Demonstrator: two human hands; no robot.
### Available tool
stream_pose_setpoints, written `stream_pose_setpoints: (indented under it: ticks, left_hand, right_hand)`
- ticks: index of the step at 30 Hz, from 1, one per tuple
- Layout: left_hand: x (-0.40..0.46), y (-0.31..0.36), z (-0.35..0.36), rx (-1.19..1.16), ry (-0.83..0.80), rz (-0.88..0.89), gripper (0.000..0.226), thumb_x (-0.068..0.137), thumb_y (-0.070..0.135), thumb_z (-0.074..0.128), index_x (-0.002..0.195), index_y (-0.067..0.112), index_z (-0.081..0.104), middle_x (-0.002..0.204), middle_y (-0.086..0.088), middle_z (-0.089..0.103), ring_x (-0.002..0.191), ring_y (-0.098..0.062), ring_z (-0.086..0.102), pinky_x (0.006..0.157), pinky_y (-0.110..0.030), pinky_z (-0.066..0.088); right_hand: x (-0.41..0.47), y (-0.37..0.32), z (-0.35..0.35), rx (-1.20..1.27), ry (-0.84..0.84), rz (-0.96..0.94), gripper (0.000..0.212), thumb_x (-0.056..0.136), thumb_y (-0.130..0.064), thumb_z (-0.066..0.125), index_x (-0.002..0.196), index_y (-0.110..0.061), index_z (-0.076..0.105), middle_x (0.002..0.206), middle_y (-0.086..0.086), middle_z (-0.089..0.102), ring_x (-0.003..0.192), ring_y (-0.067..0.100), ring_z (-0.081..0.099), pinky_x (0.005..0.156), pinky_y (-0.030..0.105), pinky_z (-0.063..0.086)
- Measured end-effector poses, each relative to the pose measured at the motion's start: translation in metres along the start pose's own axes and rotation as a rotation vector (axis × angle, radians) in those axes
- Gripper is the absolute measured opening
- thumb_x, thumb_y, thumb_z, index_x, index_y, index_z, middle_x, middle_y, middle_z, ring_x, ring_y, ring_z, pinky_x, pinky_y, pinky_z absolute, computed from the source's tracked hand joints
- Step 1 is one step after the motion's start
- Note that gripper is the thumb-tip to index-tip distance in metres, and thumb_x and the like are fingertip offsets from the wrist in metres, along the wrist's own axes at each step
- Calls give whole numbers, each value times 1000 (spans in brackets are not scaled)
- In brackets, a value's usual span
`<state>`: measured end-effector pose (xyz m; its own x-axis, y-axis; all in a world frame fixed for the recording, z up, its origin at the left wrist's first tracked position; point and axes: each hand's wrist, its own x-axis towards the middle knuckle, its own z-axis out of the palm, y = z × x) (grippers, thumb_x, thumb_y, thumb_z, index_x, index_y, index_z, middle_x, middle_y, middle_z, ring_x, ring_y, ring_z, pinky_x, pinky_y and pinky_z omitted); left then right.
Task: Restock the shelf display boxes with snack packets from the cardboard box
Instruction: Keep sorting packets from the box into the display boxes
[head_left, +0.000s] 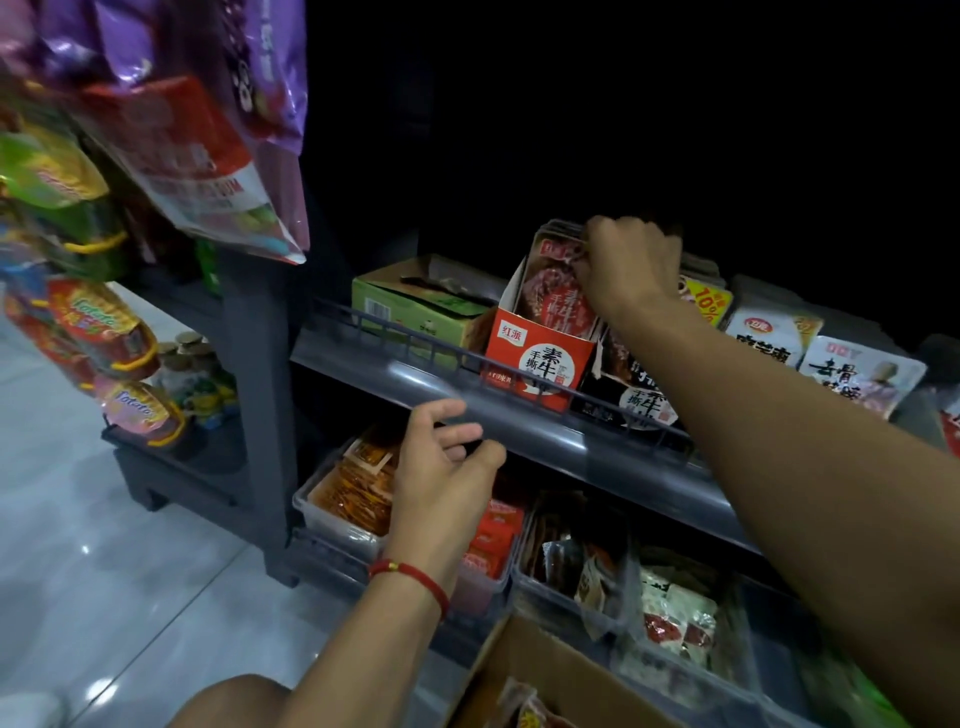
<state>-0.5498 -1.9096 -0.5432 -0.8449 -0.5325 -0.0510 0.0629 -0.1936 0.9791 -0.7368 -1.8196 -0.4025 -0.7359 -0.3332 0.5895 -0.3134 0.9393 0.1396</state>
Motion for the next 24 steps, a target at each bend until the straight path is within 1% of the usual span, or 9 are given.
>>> stream_pose_setpoints:
  ticks: [4, 8, 11, 14, 17, 19, 21, 23, 24]
  left_hand:
    - [0, 1, -1, 26, -8, -31, 39, 89, 7, 70, 114, 35, 56, 112, 6, 66, 104, -11, 63, 78, -27, 49]
    - [-1, 3, -2, 107, -44, -40, 37, 92, 9, 68, 118, 32, 56, 112, 6, 65, 101, -11, 64, 77, -28, 51]
    - [-3, 0, -4, 194, -83, -47, 35, 92, 10, 67, 117, 32, 57, 110, 5, 66, 99, -14, 66, 79, -32, 55]
    - [-4, -4, -4, 399, -180, -10, 29, 92, 11, 66, 111, 32, 59, 103, 3, 69, 93, -15, 68, 82, -38, 60]
    - [-9, -17, -8, 844, -425, 134, 19, 90, 22, 64, 101, 37, 59, 93, 9, 70, 96, -14, 66, 85, -36, 56]
    - [-14, -31, -11, 1201, -649, 207, 7, 87, 34, 58, 93, 37, 57, 103, 3, 69, 103, -21, 63, 90, -40, 54]
    - [-26, -45, -15, 1426, -884, 138, 14, 91, 31, 55, 105, 33, 59, 109, -3, 66, 103, -27, 62, 89, -43, 56]
    - [-39, -61, -20, 1516, -1093, 44, 25, 95, 27, 57, 121, 27, 60, 120, -3, 66, 109, -25, 62, 93, -41, 55]
    - [-45, -68, -21, 1550, -1166, 15, 28, 96, 30, 59, 124, 28, 59, 124, -2, 65, 113, -24, 61, 97, -41, 54]
  right_hand:
    - [4, -3, -2, -41, -2, -17, 38, 93, -11, 68, 130, -10, 59, 118, 21, 63, 113, 41, 58, 104, 56, 41]
    - [-2, -2, -9, -14, 22, -89, 53, 94, -12, 66, 145, -17, 51, 137, 19, 53, 128, 39, 48, 106, 54, 36]
    - [-20, 0, -16, 14, 70, -211, 49, 92, -17, 66, 140, -17, 57, 142, 13, 48, 133, 35, 42, 108, 54, 32]
    - [-58, 8, -25, 161, 164, -314, 34, 91, -16, 61, 125, -14, 67, 129, 12, 58, 120, 34, 53, 98, 50, 41]
    - [-124, 16, -24, 312, 176, -408, 22, 90, -17, 53, 105, -12, 69, 106, 9, 64, 94, 28, 61, 78, 41, 50]
    - [-177, 21, -11, 455, 77, -361, 20, 88, -22, 50, 96, -15, 67, 95, 4, 63, 84, 26, 61, 71, 40, 51]
    - [-233, 25, 12, 558, -110, -255, 21, 86, -30, 48, 94, -21, 65, 93, -2, 62, 82, 23, 62, 68, 37, 52]
    - [-287, 30, 38, 562, -412, -167, 20, 84, -34, 47, 94, -25, 62, 94, -3, 64, 83, 23, 65, 66, 37, 53]
    - [-312, 31, 51, 522, -595, -149, 18, 86, -35, 48, 94, -25, 61, 94, -2, 65, 85, 25, 67, 66, 38, 54]
